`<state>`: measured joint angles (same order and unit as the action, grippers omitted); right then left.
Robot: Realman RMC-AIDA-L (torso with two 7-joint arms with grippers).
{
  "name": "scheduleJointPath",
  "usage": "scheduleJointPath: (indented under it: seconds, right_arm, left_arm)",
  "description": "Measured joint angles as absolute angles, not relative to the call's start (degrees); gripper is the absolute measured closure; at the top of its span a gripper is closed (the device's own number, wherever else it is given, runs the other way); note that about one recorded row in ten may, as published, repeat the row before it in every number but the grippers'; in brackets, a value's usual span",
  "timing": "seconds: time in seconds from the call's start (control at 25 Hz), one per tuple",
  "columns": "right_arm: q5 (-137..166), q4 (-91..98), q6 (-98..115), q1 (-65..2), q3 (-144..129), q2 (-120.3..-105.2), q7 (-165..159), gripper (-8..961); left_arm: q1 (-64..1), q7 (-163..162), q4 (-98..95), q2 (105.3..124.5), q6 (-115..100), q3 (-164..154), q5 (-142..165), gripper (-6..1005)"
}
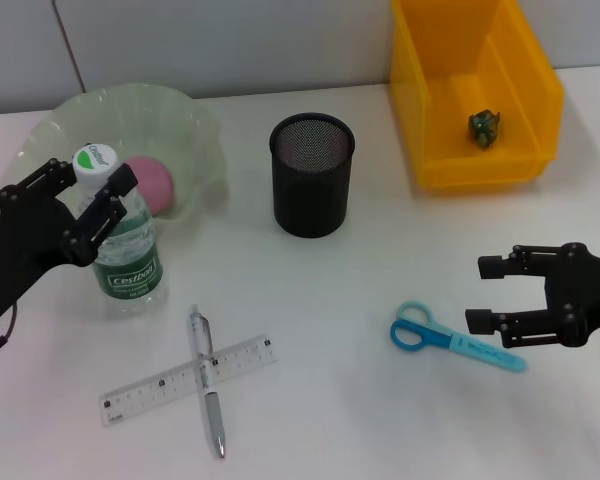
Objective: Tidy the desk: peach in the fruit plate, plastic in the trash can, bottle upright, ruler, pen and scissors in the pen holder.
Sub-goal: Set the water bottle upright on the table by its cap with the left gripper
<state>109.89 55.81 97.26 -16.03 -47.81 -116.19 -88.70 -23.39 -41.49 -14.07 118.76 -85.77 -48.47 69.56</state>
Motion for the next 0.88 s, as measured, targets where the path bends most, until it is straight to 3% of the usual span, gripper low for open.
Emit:
scheduleJointPath:
  seconds: [0.88]
  right_arm:
    - [110.0,55.5,96.8,-16.3,-47.8,-116.37,-88.7,144]
  left_arm:
    - [-23.5,-39.5,-11.6,118.82,-84.9,-48.0,68.9,423]
